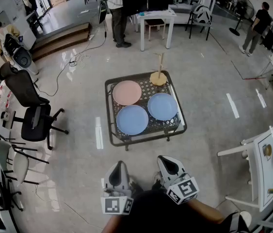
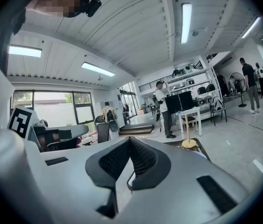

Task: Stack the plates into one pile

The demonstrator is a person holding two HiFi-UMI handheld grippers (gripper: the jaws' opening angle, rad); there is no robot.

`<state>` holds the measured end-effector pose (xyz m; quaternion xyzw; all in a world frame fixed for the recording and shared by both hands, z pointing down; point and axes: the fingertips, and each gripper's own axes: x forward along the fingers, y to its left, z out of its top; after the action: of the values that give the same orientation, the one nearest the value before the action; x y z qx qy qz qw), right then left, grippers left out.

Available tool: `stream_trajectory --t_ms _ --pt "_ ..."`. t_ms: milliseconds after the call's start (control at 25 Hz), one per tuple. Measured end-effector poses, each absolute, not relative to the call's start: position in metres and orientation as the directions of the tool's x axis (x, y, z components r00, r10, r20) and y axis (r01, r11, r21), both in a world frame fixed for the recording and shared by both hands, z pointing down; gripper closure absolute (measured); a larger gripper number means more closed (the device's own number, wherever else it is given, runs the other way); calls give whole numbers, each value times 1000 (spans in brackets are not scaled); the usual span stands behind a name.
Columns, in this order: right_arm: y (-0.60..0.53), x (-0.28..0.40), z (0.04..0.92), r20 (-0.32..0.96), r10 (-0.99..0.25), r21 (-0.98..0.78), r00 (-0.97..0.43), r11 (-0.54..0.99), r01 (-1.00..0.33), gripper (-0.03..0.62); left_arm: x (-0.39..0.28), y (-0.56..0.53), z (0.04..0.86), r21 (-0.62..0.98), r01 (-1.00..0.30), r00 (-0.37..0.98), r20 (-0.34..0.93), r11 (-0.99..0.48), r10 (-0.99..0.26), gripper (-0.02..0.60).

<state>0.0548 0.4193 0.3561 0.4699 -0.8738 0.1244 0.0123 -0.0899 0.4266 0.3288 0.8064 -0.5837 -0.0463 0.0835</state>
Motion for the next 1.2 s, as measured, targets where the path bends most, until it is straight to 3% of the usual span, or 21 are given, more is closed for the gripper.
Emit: stream_trajectory --t_ms 1200 --pt "403 102 368 149 -789 -218 -597 562 -798 586 -39 418 333 174 -955 250 36 -240 -968 566"
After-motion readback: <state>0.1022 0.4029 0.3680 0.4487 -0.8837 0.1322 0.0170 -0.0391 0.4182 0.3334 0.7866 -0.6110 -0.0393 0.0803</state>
